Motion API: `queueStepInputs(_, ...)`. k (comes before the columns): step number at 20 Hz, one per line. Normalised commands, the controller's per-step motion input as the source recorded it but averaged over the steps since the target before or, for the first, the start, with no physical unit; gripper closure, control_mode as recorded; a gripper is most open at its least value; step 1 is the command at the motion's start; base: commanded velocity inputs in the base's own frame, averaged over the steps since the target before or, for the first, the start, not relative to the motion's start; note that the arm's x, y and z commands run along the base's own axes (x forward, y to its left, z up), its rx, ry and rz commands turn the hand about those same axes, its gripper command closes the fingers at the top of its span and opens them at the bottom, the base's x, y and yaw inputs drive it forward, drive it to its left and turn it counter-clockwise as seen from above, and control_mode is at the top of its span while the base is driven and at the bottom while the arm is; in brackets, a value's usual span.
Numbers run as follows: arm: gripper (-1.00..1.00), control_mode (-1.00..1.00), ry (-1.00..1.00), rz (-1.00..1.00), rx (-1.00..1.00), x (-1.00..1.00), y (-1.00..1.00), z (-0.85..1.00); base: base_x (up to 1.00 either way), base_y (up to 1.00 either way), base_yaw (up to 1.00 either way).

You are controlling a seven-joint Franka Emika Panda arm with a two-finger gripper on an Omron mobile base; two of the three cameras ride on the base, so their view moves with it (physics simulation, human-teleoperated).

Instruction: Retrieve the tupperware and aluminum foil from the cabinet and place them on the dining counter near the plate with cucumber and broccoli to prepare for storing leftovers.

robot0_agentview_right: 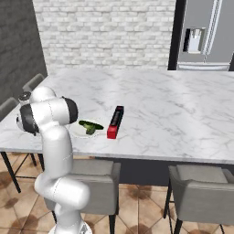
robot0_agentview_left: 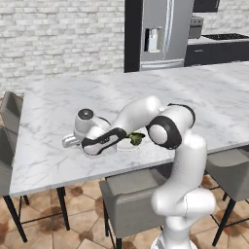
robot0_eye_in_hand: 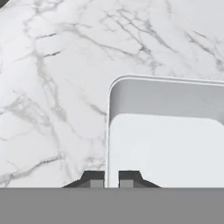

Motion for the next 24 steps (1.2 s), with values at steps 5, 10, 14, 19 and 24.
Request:
queueStepInputs(5, 1.00, -1.00, 0.01, 0.00, 0.00, 0.54, 0.37, -0.76, 0.00, 0.00, 0.00)
queueStepInputs(10, 1.00, -1.00, 0.01, 0.00, 0.00, 0.54, 0.31, -0.60, 0.00, 0.00, 0.00)
queueStepInputs(14, -1.00, -1.00, 0.09, -0.14, 0.00, 0.11, -0.30, 0.05, 0.00, 0.00, 0.00)
queueStepInputs(19, -1.00, -1.00, 0.14, -0.23, 0.02, 0.00, -0.99, 0.44, 0.00, 0.00, 0.00)
queueStepInputs(24, -1.00, -1.00, 0.04, -0.17, 0.09, 0.00, -1.00, 0.27, 0.00, 0.00, 0.00)
